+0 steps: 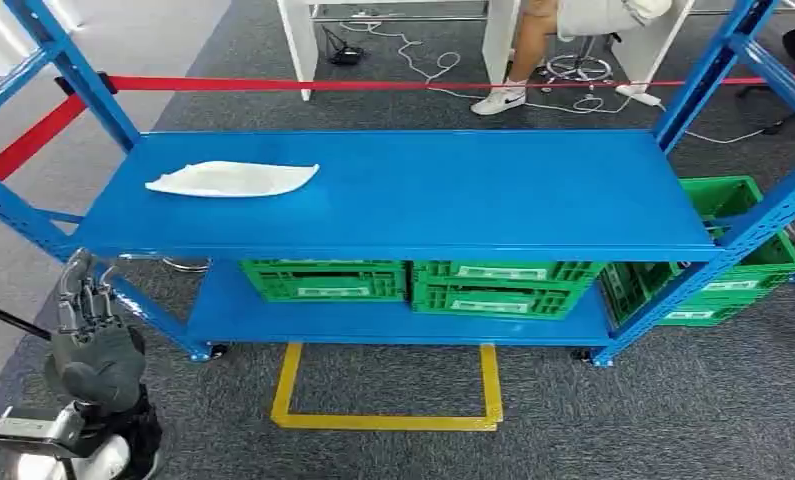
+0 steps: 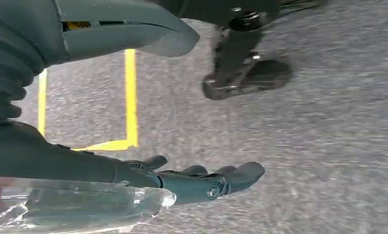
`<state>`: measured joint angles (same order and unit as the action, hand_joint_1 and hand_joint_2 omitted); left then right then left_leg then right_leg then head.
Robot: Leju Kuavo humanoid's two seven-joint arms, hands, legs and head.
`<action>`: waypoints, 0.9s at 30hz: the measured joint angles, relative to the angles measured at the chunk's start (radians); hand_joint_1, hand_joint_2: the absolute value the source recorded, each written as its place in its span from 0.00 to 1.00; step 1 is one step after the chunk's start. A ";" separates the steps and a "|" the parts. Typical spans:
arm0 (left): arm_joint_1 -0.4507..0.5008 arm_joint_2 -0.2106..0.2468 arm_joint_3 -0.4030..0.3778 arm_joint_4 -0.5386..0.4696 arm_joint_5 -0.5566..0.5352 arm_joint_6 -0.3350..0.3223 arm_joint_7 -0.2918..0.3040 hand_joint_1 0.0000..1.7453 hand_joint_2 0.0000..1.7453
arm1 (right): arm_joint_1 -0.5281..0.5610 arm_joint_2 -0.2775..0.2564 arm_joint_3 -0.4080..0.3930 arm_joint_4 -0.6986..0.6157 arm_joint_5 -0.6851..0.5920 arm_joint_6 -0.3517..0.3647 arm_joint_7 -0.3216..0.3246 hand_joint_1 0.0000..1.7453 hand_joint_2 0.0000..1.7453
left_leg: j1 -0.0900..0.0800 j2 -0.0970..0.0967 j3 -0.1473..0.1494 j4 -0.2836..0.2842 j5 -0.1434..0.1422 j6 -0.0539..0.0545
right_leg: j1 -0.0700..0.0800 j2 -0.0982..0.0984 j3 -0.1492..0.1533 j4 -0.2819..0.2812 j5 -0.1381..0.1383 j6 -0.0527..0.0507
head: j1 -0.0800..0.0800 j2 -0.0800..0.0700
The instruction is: Take the parts from the cabinet and place them on the table.
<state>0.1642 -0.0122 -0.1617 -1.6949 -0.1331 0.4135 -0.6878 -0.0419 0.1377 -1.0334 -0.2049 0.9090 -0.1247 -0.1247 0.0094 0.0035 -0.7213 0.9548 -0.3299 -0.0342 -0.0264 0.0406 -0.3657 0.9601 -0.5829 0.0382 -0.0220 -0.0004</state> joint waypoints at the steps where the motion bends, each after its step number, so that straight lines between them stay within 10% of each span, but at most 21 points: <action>1: 0.007 -0.001 -0.001 0.000 -0.004 0.001 0.000 0.00 0.00 | -0.003 0.000 0.000 0.000 0.000 0.000 0.001 0.00 1.00 | 0.000 0.000 0.007 0.033 0.043 0.008 | 0.004 0.001 0.001 -0.002 -0.028 0.006 | 0.002 0.000; 5: 0.002 -0.007 0.000 -0.011 -0.022 0.013 -0.002 0.00 0.00 | -0.018 -0.002 0.000 0.000 0.009 0.000 0.005 0.00 1.00 | 0.001 -0.005 0.013 0.067 -0.010 0.040 | -0.001 -0.019 0.038 -0.005 -0.074 0.026 | 0.013 0.000; 9: 0.008 -0.010 0.000 -0.013 -0.032 0.019 -0.002 0.00 0.00 | -0.023 -0.003 0.001 0.000 0.011 0.000 0.005 0.00 1.00 | -0.005 -0.006 0.046 0.067 -0.048 0.057 | 0.007 -0.033 -0.164 0.320 -0.194 0.029 | 0.014 0.000; 11: 0.014 -0.010 0.000 -0.013 -0.032 0.020 -0.002 0.00 0.00 | -0.020 -0.003 0.001 0.000 0.011 0.000 0.006 0.00 1.00 | -0.005 -0.011 0.070 0.067 -0.066 0.056 | 0.011 -0.033 -0.212 0.316 -0.119 0.023 | 0.015 0.000; 14: 0.014 -0.013 0.000 -0.013 -0.033 0.021 -0.002 0.00 0.00 | -0.019 -0.003 0.001 0.000 0.011 0.000 0.006 0.00 1.00 | -0.005 -0.013 0.102 0.066 -0.088 0.047 | 0.013 -0.036 -0.194 0.101 0.079 0.013 | 0.015 0.000; 17: 0.016 -0.013 0.000 -0.014 -0.033 0.021 -0.002 0.00 0.00 | -0.015 -0.003 0.001 0.003 0.011 0.000 0.008 0.00 1.00 | -0.016 -0.018 0.095 0.074 -0.087 0.052 | 0.011 -0.031 -0.175 0.076 0.073 0.023 | 0.008 0.000; 27: 0.012 -0.013 -0.001 -0.015 -0.032 0.024 -0.002 0.00 0.00 | -0.021 -0.003 0.002 0.003 0.018 0.000 0.004 0.00 1.00 | -0.016 -0.017 0.108 0.058 -0.086 0.055 | 0.012 -0.026 -0.172 0.074 0.068 0.013 | 0.011 0.000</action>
<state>0.1757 -0.0252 -0.1629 -1.7102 -0.1656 0.4376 -0.6897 -0.0624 0.1343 -1.0315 -0.2018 0.9270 -0.1247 -0.1205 -0.0068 -0.0132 -0.6130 1.0127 -0.4163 0.0204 -0.0149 0.0145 -0.5376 1.0343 -0.5148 0.0510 -0.0114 0.0000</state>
